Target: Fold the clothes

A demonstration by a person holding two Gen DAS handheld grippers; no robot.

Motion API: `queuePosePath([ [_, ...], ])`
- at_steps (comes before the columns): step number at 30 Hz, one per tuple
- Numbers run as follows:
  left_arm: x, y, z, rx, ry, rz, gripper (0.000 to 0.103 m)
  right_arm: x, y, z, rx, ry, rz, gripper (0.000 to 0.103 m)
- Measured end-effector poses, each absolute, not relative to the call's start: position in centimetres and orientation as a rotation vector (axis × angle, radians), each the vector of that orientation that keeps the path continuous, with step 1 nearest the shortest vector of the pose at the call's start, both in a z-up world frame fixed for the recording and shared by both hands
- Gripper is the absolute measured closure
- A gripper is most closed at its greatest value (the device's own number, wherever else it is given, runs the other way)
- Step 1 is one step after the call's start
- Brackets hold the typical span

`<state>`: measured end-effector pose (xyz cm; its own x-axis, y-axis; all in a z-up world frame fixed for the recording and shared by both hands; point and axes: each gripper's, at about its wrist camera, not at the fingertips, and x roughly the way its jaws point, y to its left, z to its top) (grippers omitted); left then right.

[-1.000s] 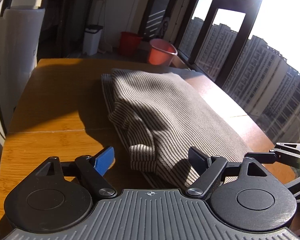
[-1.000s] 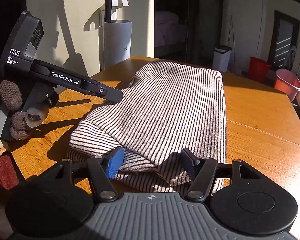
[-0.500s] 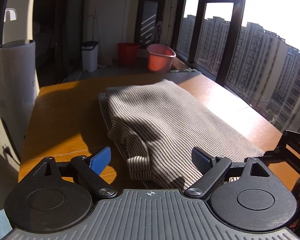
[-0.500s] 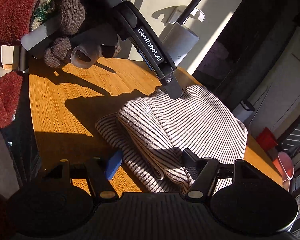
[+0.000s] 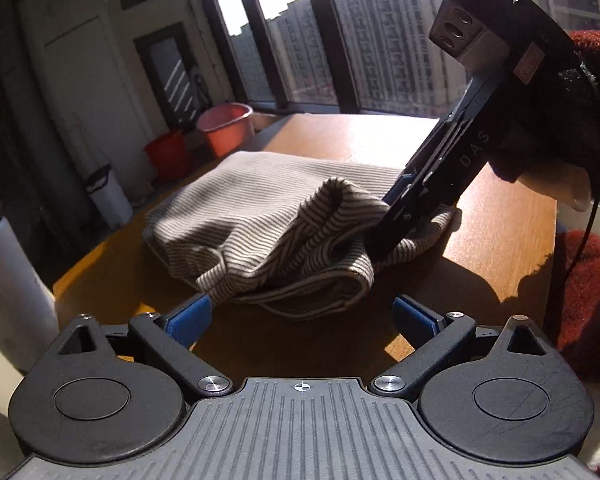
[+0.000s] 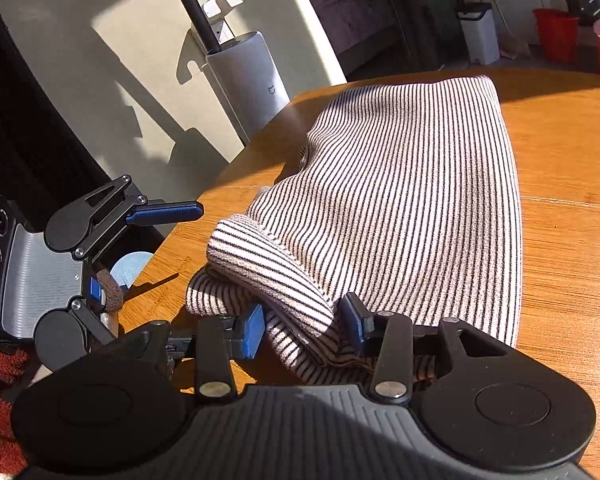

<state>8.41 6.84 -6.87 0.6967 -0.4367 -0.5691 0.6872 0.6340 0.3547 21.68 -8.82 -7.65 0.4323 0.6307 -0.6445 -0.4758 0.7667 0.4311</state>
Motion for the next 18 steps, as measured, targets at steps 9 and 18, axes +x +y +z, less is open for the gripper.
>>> queuePosePath([
  [9,11.6,2.6,-10.1,0.76,0.327,-0.845,0.017,20.8,-8.0,-6.0,0.038,0.851,0.658,0.057],
  [18,18.7,6.5,-10.3,0.215,0.55,-1.036,0.054,17.6,-12.6,-2.3,-0.133,0.681,0.18,0.029],
])
